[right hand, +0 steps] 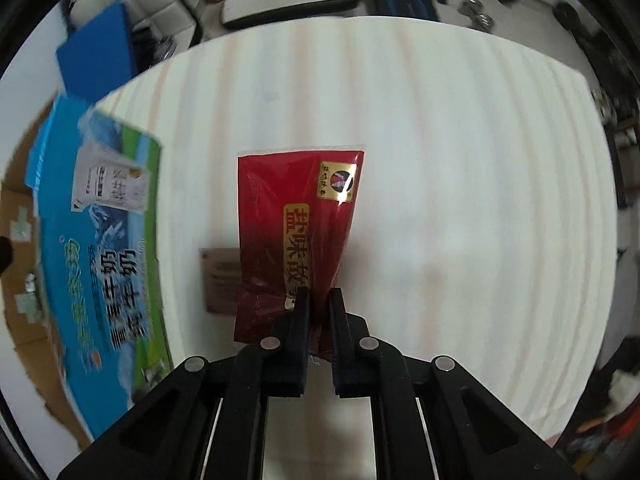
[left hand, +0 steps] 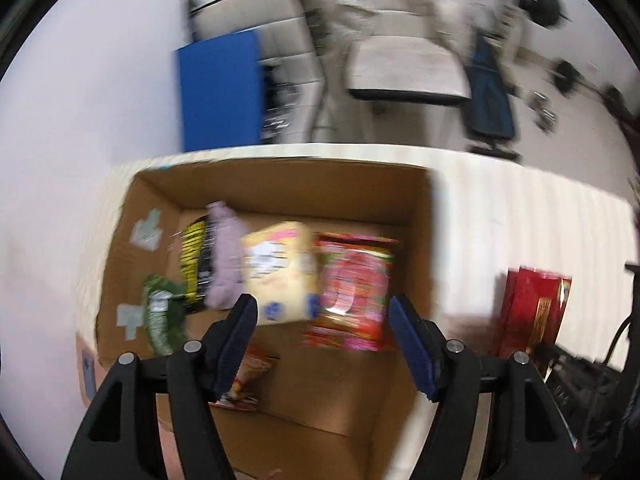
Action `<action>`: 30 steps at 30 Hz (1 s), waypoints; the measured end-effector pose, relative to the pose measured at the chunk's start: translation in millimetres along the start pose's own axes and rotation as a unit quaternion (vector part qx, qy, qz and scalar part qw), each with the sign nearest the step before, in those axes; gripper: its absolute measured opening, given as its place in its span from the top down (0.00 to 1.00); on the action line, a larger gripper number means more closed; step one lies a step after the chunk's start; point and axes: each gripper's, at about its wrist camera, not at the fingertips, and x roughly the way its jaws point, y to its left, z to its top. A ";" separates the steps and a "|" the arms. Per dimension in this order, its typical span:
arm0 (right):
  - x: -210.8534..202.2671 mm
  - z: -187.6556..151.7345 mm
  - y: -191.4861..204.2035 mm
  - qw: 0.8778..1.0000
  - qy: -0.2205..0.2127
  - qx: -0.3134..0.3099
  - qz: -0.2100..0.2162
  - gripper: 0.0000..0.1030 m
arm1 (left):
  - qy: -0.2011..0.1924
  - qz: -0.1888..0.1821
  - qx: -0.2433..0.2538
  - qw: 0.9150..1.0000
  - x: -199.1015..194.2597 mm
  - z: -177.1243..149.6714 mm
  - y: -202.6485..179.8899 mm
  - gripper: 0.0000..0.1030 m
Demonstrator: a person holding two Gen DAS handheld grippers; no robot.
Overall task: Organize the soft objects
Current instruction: 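Grasp the blue wipes pack with the left tool while the right tool holds the red packet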
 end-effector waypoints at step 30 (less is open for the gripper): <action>-17.2 -246.4 -323.0 0.961 0.030 0.272 0.026 0.91 | 0.055 -0.124 0.652 0.746 -0.2 -241.9 -332.3 0.35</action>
